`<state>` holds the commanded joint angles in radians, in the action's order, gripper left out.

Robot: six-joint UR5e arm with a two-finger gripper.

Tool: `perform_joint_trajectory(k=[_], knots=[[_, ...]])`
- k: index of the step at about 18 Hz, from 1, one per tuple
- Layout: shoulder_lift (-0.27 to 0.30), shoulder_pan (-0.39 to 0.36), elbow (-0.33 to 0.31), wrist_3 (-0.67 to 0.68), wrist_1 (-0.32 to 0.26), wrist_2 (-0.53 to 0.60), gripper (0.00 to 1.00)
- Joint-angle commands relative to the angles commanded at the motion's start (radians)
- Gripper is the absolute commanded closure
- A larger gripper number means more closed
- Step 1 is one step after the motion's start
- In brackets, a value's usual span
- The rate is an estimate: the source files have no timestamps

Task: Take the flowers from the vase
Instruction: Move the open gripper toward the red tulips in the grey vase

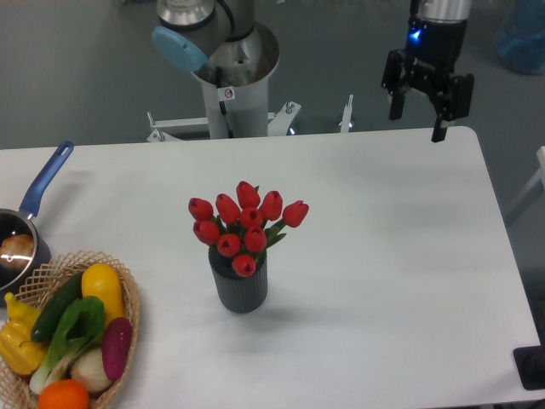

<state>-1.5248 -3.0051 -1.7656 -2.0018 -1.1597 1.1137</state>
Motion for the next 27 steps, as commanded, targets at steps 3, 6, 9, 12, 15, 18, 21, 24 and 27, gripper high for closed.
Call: perform_joint_trajectory(k=[3, 6, 9, 12, 15, 18, 21, 24, 27], knots=[[0.0, 0.005, -0.003, -0.005, 0.024, 0.003, 0.0], [0.0, 0.037, -0.005, 0.009, 0.029, 0.002, 0.0], [-0.002, 0.044, -0.009, 0.026, 0.029, 0.005, 0.0], [0.0, 0.061, -0.029, 0.074, 0.032, 0.008, 0.0], [0.008, 0.069, -0.057, 0.074, 0.087, 0.087, 0.0], [0.005, 0.118, -0.074, 0.119, 0.104, 0.12, 0.0], [0.0, 0.123, -0.08, 0.201, 0.106, 0.118, 0.0], [-0.003, 0.155, -0.095, 0.224, 0.106, 0.12, 0.0], [-0.002, 0.179, -0.104, 0.322, 0.104, 0.121, 0.0]])
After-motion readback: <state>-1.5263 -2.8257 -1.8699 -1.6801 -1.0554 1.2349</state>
